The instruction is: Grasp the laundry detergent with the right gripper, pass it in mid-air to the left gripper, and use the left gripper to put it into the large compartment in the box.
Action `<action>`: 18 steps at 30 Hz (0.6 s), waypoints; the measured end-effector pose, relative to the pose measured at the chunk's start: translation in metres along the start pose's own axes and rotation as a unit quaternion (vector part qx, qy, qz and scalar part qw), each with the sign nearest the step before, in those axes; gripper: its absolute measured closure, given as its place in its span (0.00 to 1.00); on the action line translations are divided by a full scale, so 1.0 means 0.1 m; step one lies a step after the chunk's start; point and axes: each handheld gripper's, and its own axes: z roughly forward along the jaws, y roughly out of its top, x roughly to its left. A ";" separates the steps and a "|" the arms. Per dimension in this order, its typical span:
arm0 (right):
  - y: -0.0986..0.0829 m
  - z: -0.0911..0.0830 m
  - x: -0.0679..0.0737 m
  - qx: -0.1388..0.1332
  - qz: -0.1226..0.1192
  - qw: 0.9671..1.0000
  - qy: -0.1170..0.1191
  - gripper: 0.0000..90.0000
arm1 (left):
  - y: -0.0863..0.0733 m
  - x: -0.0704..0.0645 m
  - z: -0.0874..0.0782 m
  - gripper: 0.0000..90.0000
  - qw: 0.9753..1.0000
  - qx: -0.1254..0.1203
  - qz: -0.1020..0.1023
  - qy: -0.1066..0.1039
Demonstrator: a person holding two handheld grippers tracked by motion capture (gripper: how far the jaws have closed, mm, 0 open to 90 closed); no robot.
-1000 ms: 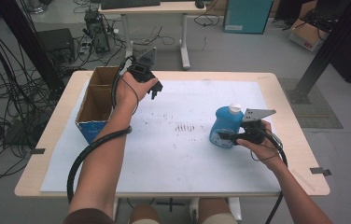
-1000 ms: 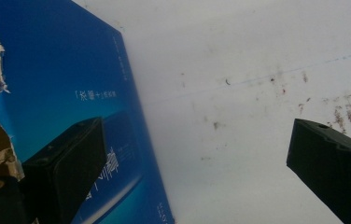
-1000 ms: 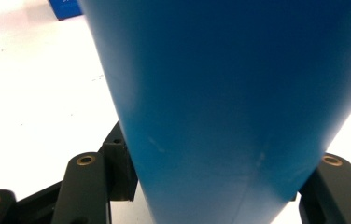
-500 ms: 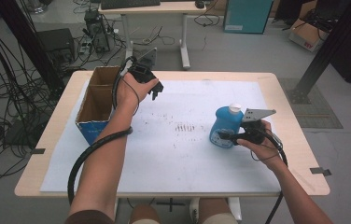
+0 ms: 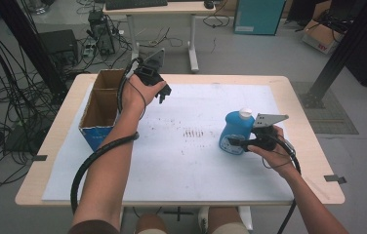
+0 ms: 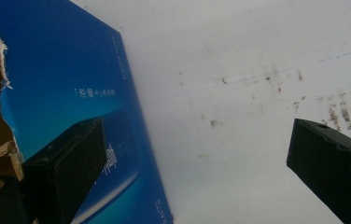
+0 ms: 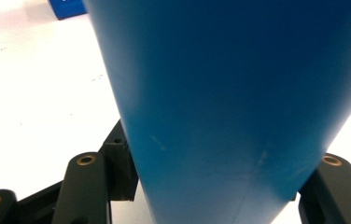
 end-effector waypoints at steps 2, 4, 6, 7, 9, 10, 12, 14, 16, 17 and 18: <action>0.00 0.00 0.00 0.000 -0.002 1.000 0.000 0.46 | 0.00 0.00 -0.01 0.06 1.000 0.000 -0.001 0.001; 0.00 0.00 0.00 -0.001 -0.003 1.000 -0.001 0.46 | 0.00 -0.01 -0.02 0.06 1.000 -0.002 0.000 0.002; 0.00 0.00 0.01 0.000 -0.003 1.000 -0.002 0.46 | 0.00 -0.01 -0.03 0.06 1.000 -0.003 0.000 0.001; -0.01 0.00 0.01 0.000 -0.006 1.000 -0.003 0.46 | 0.00 -0.01 -0.03 0.06 1.000 -0.003 0.001 0.002; -0.01 0.00 0.01 -0.001 -0.005 1.000 -0.003 0.46 | -0.01 -0.02 -0.04 0.06 1.000 -0.006 -0.002 0.001; -0.01 0.00 0.00 0.000 -0.008 1.000 -0.002 0.46 | -0.01 -0.02 -0.04 0.06 1.000 -0.006 0.000 0.001; -0.01 0.00 0.00 0.000 -0.008 1.000 -0.003 0.46 | -0.01 -0.02 -0.05 0.06 1.000 -0.006 0.000 0.001; -0.01 0.00 0.01 0.000 -0.008 1.000 -0.003 0.45 | -0.01 -0.02 -0.06 0.06 1.000 -0.007 0.000 0.002; -0.01 0.00 0.01 -0.001 -0.009 1.000 -0.004 0.45 | -0.02 -0.01 -0.06 0.06 1.000 -0.008 -0.002 0.002; -0.01 0.00 0.01 -0.001 -0.009 1.000 -0.004 0.45 | -0.02 -0.01 -0.06 0.06 1.000 -0.009 -0.002 0.003; -0.01 0.00 0.01 -0.001 -0.010 1.000 -0.004 0.45 | -0.02 -0.01 -0.07 0.06 1.000 -0.008 -0.001 0.003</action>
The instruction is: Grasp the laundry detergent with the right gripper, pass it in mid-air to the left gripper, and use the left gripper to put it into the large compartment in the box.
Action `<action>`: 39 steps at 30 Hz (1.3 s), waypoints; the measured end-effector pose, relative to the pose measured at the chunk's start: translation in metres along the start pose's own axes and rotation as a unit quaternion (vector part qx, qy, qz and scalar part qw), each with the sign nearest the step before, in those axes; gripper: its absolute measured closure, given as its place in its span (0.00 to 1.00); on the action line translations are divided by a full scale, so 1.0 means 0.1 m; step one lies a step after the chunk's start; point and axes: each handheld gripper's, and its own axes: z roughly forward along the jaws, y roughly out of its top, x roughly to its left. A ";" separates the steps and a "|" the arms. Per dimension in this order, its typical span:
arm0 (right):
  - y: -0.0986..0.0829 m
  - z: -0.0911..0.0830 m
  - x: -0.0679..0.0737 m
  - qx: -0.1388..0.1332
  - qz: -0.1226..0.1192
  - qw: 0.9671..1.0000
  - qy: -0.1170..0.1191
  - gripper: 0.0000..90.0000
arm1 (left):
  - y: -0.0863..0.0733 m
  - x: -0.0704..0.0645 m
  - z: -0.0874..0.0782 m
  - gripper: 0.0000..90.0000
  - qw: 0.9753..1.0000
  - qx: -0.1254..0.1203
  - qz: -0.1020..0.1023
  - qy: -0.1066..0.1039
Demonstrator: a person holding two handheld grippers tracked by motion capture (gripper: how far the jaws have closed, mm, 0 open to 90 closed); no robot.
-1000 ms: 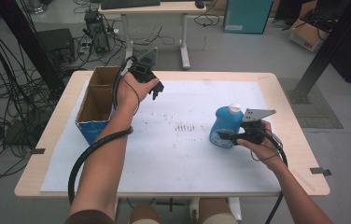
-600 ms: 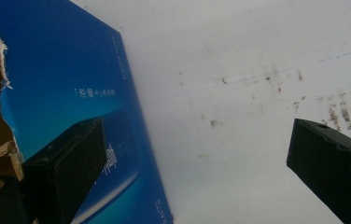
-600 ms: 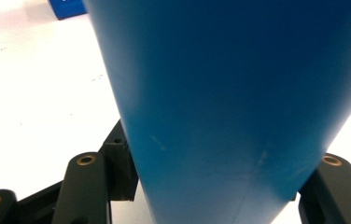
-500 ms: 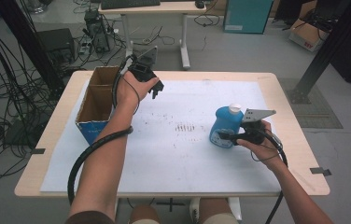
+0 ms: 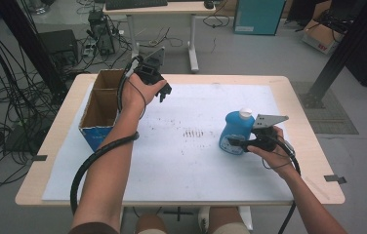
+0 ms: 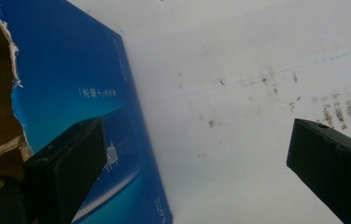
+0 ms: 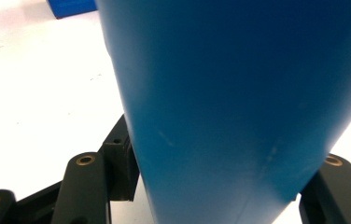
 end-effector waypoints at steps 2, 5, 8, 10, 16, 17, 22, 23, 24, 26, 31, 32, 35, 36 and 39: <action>0.00 0.00 0.00 0.000 0.001 1.000 0.000 0.45 | -0.01 0.00 0.00 0.06 1.000 0.000 -0.001 0.000; 0.00 0.00 0.00 0.001 0.004 1.000 0.001 0.45 | -0.01 0.01 -0.02 0.06 1.000 -0.002 -0.003 0.001; 0.00 0.00 0.00 0.002 0.004 1.000 0.001 0.45 | -0.01 0.02 -0.03 0.06 1.000 -0.003 -0.002 0.001; 0.01 0.00 0.00 0.004 0.005 1.000 0.001 0.45 | -0.02 0.02 -0.04 0.06 1.000 -0.004 -0.002 0.001; 0.01 0.00 0.00 0.004 0.006 1.000 -0.001 0.45 | -0.03 0.02 -0.07 0.06 1.000 -0.007 0.000 0.003; 0.01 0.00 0.00 0.004 0.006 1.000 -0.001 0.45 | -0.03 0.02 -0.07 0.06 1.000 -0.007 0.000 0.003; 0.01 0.00 0.00 0.004 0.005 1.000 -0.001 0.46 | -0.03 0.00 -0.08 0.06 1.000 -0.007 0.000 0.003; 0.01 0.00 0.00 0.004 0.004 1.000 -0.001 0.46 | -0.03 0.00 -0.08 0.06 1.000 -0.008 0.000 0.003; 0.01 0.00 0.00 0.004 0.005 1.000 -0.001 0.46 | -0.03 0.00 -0.09 0.06 1.000 -0.009 0.000 0.003; 0.01 0.00 0.01 0.003 0.005 1.000 -0.001 0.46 | -0.02 0.00 -0.10 0.06 1.000 -0.010 0.000 0.004; 0.01 0.00 0.00 0.003 0.005 1.000 0.000 0.46 | -0.02 -0.02 -0.12 0.06 1.000 -0.011 0.001 0.004; 0.01 0.00 0.00 0.003 0.005 1.000 0.000 0.46 | -0.02 -0.02 -0.11 0.06 1.000 -0.012 0.002 0.003; 0.01 0.00 0.01 0.003 0.006 1.000 -0.001 0.47 | -0.02 -0.03 -0.12 0.06 1.000 -0.011 0.005 0.004; 0.01 0.00 0.01 0.003 0.006 1.000 -0.001 0.47 | -0.02 -0.03 -0.12 0.06 1.000 -0.013 0.004 0.005; 0.01 0.00 0.01 0.004 0.004 1.000 -0.001 0.47 | -0.02 -0.04 -0.12 0.06 1.000 -0.011 0.005 0.004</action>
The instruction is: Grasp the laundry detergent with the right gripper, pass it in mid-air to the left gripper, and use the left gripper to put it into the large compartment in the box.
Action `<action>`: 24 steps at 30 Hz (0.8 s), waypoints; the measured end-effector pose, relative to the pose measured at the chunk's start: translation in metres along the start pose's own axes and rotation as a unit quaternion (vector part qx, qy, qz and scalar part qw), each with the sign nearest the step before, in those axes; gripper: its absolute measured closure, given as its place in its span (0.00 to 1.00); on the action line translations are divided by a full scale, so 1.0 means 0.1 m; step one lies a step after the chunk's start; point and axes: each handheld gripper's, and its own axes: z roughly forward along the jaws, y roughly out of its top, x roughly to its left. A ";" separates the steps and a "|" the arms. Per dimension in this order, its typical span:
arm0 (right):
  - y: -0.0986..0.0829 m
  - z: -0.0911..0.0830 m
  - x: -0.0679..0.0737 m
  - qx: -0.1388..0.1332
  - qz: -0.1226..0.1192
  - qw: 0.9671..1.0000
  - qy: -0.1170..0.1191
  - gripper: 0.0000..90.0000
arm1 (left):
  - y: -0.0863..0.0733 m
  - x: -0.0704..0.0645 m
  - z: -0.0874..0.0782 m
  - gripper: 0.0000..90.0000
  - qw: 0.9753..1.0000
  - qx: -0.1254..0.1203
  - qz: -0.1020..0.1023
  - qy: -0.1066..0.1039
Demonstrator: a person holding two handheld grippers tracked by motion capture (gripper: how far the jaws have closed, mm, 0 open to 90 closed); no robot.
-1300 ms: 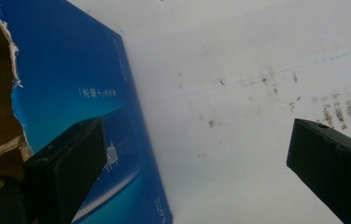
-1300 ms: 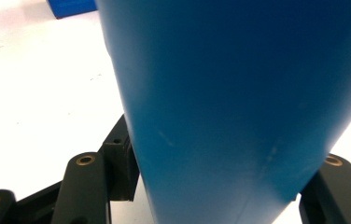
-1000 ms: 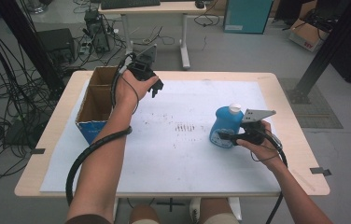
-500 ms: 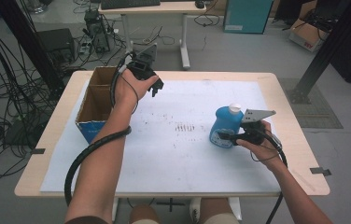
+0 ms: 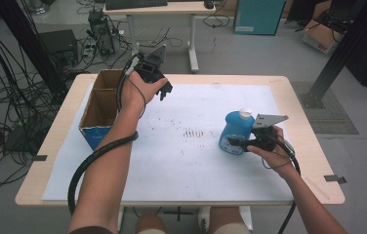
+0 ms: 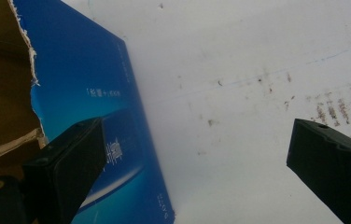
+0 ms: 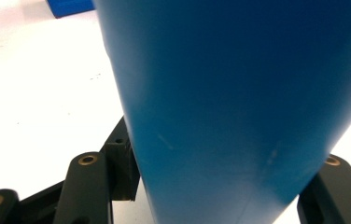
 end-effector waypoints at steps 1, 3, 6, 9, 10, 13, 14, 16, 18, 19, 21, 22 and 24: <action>0.00 0.00 0.00 0.000 0.000 1.000 0.000 0.47 | 0.00 0.00 0.00 0.06 1.000 -0.001 0.000 0.000; 0.00 0.00 0.00 0.000 0.000 1.000 0.000 0.47 | 0.00 -0.01 0.00 0.06 1.000 -0.002 -0.001 0.002; 0.00 0.00 0.00 -0.001 0.000 1.000 0.000 0.47 | 0.00 -0.01 0.00 0.06 1.000 -0.002 -0.001 0.001; 0.00 0.00 0.00 -0.001 0.001 1.000 0.000 0.47 | 0.00 -0.01 -0.01 0.06 1.000 0.001 0.003 0.001; 0.00 0.00 0.00 -0.001 0.001 1.000 0.000 0.47 | 0.00 -0.01 -0.01 0.06 1.000 0.000 0.003 0.001; 0.00 0.00 0.00 -0.001 0.001 1.000 0.000 0.47 | 0.00 -0.01 -0.01 0.06 1.000 -0.001 0.005 0.002; 0.00 0.00 0.00 -0.001 0.001 1.000 0.000 0.47 | 0.00 -0.01 -0.02 0.06 1.000 0.000 0.004 0.002; 0.00 0.00 0.00 -0.001 0.001 1.000 0.000 0.47 | 0.00 0.00 -0.03 0.06 1.000 -0.004 0.005 0.002; 0.00 0.00 0.00 -0.001 0.001 1.000 0.000 0.47 | 0.00 0.00 -0.04 0.06 1.000 -0.004 0.004 0.002; 0.00 0.00 0.00 -0.001 0.001 1.000 0.000 0.47 | 0.00 0.00 -0.04 0.06 1.000 -0.004 0.004 0.002; 0.00 0.00 0.00 -0.001 0.001 1.000 0.000 0.47 | 0.00 -0.01 -0.03 0.06 1.000 -0.006 0.004 0.005; 0.00 0.00 0.00 -0.001 0.001 1.000 0.000 0.47 | 0.00 -0.01 -0.03 0.06 1.000 -0.006 0.005 0.006; 0.00 0.00 0.00 -0.001 0.000 1.000 0.000 0.47 | 0.00 -0.01 -0.03 0.06 1.000 -0.004 0.006 0.008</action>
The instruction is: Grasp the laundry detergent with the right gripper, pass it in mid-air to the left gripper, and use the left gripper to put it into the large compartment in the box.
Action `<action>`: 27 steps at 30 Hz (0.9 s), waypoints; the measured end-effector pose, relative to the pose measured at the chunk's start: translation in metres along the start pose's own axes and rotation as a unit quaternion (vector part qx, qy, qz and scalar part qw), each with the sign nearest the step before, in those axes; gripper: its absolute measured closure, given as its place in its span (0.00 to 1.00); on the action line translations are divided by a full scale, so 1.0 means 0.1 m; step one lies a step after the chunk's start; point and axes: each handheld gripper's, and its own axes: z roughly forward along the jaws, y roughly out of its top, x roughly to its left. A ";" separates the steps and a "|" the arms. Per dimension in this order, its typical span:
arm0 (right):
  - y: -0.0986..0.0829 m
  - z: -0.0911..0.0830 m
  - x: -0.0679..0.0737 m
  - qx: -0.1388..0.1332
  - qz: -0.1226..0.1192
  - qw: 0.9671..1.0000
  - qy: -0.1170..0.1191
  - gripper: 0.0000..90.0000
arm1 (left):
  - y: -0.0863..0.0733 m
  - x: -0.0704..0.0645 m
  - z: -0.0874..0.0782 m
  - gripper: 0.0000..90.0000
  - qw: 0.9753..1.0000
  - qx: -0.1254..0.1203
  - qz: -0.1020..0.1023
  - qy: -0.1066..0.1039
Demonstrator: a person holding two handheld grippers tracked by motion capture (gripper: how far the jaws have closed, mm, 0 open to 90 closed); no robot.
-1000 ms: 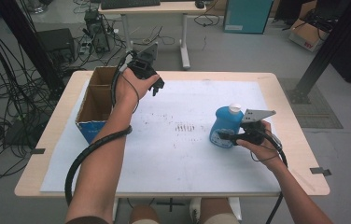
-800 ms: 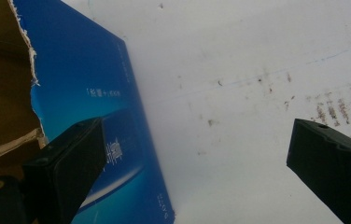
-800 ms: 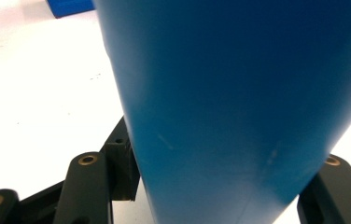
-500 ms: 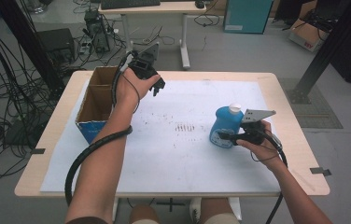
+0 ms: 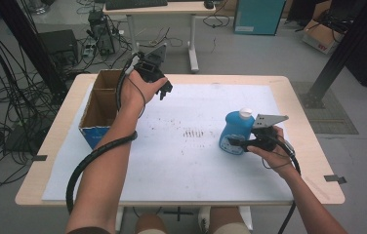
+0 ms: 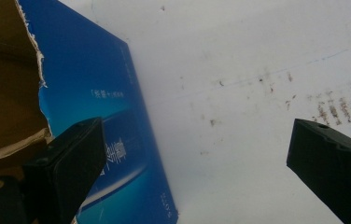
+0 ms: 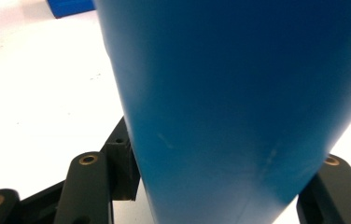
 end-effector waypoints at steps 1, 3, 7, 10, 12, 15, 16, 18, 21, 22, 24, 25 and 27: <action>0.00 0.00 0.00 0.000 0.000 1.000 0.000 0.47 | 0.00 0.00 0.00 0.06 1.000 0.002 0.002 0.001; 0.00 0.00 0.00 0.000 0.000 1.000 0.000 0.47 | 0.00 0.00 -0.01 0.06 1.000 0.001 0.002 0.001; 0.00 0.00 0.00 0.000 0.002 1.000 0.000 0.47 | 0.00 0.00 -0.03 0.06 1.000 0.002 0.006 0.003; 0.00 0.00 0.00 -0.001 -0.001 1.000 -0.001 0.47 | 0.01 0.00 -0.04 0.06 1.000 0.000 0.006 0.003; 0.00 0.00 0.00 -0.001 0.000 1.000 -0.001 0.47 | 0.01 -0.01 -0.04 0.06 1.000 -0.001 0.005 0.005; 0.00 0.00 0.00 -0.001 0.001 1.000 -0.002 0.47 | 0.01 -0.02 -0.05 0.06 1.000 -0.001 0.008 0.007; 0.00 0.00 0.00 -0.001 0.000 1.000 -0.002 0.47 | 0.01 -0.02 -0.05 0.06 1.000 0.001 0.010 0.007; 0.00 0.00 0.00 -0.001 0.000 1.000 -0.002 0.47 | 0.01 -0.03 -0.05 0.06 1.000 -0.001 0.010 0.007; 0.00 0.00 0.01 0.000 0.000 1.000 -0.002 0.47 | 0.01 -0.04 -0.05 0.06 1.000 -0.001 0.010 0.006; 0.00 0.00 0.01 -0.001 0.000 1.000 -0.003 0.47 | 0.01 -0.05 -0.05 0.06 1.000 -0.002 0.010 0.006; 0.00 0.00 0.01 -0.001 0.000 1.000 -0.004 0.47 | 0.02 -0.05 -0.05 0.06 1.000 -0.004 0.010 0.005; 0.00 0.00 0.01 -0.001 0.000 1.000 -0.004 0.47 | 0.02 -0.05 -0.06 0.06 1.000 -0.003 0.011 0.005; 0.00 0.00 0.01 0.000 0.001 1.000 -0.004 0.47 | 0.02 -0.04 -0.08 0.06 1.000 -0.004 0.018 0.007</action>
